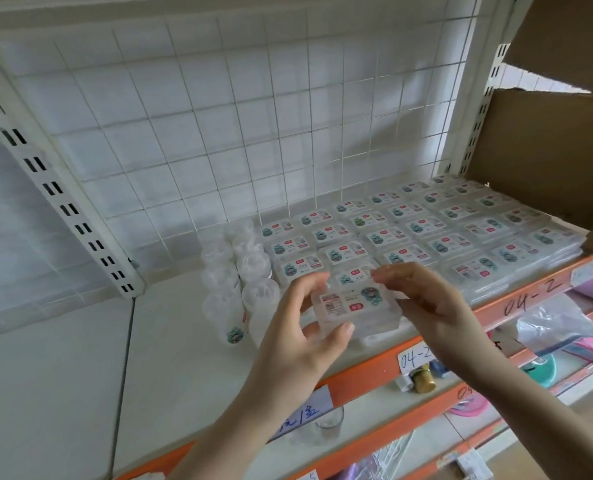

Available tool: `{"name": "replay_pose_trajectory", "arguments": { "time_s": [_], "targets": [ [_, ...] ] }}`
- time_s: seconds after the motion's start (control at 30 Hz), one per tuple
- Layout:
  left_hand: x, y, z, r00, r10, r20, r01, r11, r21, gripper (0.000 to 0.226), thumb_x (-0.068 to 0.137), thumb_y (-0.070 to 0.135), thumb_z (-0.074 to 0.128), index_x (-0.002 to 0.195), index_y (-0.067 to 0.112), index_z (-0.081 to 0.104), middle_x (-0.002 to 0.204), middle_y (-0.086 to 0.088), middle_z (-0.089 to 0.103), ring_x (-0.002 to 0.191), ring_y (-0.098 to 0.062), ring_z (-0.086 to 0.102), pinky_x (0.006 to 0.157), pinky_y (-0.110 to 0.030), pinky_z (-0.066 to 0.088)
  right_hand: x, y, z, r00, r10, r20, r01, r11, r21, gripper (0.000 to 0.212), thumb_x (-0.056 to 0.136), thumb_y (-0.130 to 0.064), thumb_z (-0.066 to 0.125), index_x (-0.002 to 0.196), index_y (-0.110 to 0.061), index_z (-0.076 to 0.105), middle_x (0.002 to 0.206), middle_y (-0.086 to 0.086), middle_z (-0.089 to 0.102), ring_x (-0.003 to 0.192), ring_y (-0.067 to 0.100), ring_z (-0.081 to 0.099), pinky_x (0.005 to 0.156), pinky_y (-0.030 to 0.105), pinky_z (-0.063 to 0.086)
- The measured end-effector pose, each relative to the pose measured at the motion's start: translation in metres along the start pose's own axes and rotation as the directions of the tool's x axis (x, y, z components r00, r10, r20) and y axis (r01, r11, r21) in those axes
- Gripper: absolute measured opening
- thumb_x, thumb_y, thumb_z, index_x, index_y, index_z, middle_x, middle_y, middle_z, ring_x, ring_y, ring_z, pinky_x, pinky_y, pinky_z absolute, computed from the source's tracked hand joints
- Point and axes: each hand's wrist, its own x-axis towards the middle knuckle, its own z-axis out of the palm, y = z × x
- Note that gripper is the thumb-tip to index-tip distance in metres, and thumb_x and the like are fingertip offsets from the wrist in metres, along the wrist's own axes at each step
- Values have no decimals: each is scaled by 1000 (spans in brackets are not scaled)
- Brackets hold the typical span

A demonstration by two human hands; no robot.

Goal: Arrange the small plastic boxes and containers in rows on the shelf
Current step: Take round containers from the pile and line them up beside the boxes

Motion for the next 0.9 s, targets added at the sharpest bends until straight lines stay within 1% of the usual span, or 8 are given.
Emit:
{"name": "replay_pose_trajectory", "arguments": {
  "time_s": [0.1, 0.2, 0.33, 0.47, 0.6, 0.73, 0.83, 0.9],
  "targets": [
    [2, -9, 14, 997, 68, -30, -64, 991, 116, 47, 76, 35, 69, 119, 34, 48, 123, 14, 50, 120, -5, 49, 97, -23, 44, -3, 3, -12, 993, 114, -10, -112, 984, 140, 27, 85, -14, 50, 110, -12, 59, 108, 3, 67, 103, 19, 63, 83, 30, 54],
    [2, -22, 25, 978, 186, -93, -154, 948, 278, 48, 74, 37, 69, 117, 30, 48, 118, 13, 46, 118, 0, 44, 96, -12, 36, -11, 10, -13, 980, 162, 112, -164, 986, 10, 50, 78, -42, 68, 120, -19, 53, 118, -5, 62, 115, 10, 57, 94, 27, 50],
    [-7, -41, 28, 958, 271, -88, -202, 862, 465, 47, 75, 43, 64, 115, 31, 45, 116, 12, 45, 114, 2, 43, 93, -6, 33, -18, 30, -3, 980, 112, 165, -48, 934, -354, 51, 80, -13, 74, 124, -24, 51, 125, -14, 50, 119, 4, 51, 100, 27, 46],
    [-16, -55, 21, 918, 394, -42, -275, 710, 648, 47, 72, 40, 67, 112, 23, 48, 116, 10, 48, 108, -10, 45, 93, -14, 37, -21, 40, 3, 976, 50, 212, 68, 854, -515, 58, 79, -22, 74, 129, -30, 45, 128, -15, 42, 114, 0, 48, 95, 12, 41],
    [-23, -58, 17, 918, 398, 5, -293, 667, 685, 49, 71, 34, 73, 112, 21, 48, 117, 6, 49, 108, -13, 46, 92, -18, 39, -18, 41, 6, 946, 33, 322, 169, 799, -577, 65, 81, -31, 72, 136, -30, 39, 139, -14, 37, 114, -4, 40, 87, 6, 33],
    [-27, -56, 15, 934, 357, 27, -269, 649, 712, 41, 83, 44, 55, 115, 20, 48, 117, 3, 52, 111, -12, 47, 92, -16, 40, -14, 39, 4, 946, 76, 315, 120, 819, -560, 70, 79, -31, 73, 133, -42, 30, 130, -24, 38, 109, -14, 37, 90, 5, 33],
    [-30, -52, 18, 936, 352, -9, -241, 659, 713, 35, 88, 40, 47, 116, 20, 49, 110, 4, 57, 102, -8, 50, 83, -16, 44, -13, 40, 1, 944, 33, 328, 168, 808, -565, 70, 76, -25, 76, 133, -40, 36, 134, -24, 39, 126, 1, 37, 103, 13, 32],
    [-29, -49, 22, 939, 341, -50, -194, 642, 742, 36, 87, 38, 46, 116, 18, 50, 101, 4, 62, 94, -8, 50, 78, -17, 44, -14, 39, 2, 929, -39, 367, 268, 755, -598, 70, 74, -21, 78, 132, -33, 41, 136, -20, 40, 125, 10, 42, 104, 21, 37]
  ]
}}
